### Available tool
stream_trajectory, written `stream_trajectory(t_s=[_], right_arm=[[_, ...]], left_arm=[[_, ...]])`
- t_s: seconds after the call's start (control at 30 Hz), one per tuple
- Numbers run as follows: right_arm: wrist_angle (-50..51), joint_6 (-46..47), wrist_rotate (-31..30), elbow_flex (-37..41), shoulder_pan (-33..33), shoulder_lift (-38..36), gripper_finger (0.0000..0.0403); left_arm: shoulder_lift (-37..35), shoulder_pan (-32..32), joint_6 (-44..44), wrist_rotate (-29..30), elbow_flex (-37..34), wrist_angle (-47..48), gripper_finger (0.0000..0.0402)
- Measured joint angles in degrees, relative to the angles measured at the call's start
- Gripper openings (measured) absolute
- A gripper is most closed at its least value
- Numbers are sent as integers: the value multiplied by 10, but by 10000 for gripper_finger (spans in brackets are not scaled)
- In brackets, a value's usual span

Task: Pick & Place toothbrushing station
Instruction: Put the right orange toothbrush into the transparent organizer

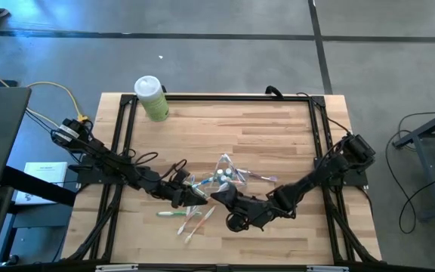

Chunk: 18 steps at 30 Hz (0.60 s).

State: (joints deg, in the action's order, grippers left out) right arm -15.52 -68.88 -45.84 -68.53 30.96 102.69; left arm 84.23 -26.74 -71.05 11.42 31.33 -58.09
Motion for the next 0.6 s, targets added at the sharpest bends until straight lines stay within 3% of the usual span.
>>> stream_trajectory(t_s=[0.17, 0.4, 0.6], right_arm=[[3, 0, -1, 0, 0, 0, 28], [-7, 44, -12, 0, 1, 0, 87], [-46, 73, -83, 0, 24, 0, 147]], left_arm=[[0, 0, 19, -5, 0, 12, 10], [0, 0, 47, -6, 0, 12, 8], [0, 0, 94, -6, 0, 6, 7]])
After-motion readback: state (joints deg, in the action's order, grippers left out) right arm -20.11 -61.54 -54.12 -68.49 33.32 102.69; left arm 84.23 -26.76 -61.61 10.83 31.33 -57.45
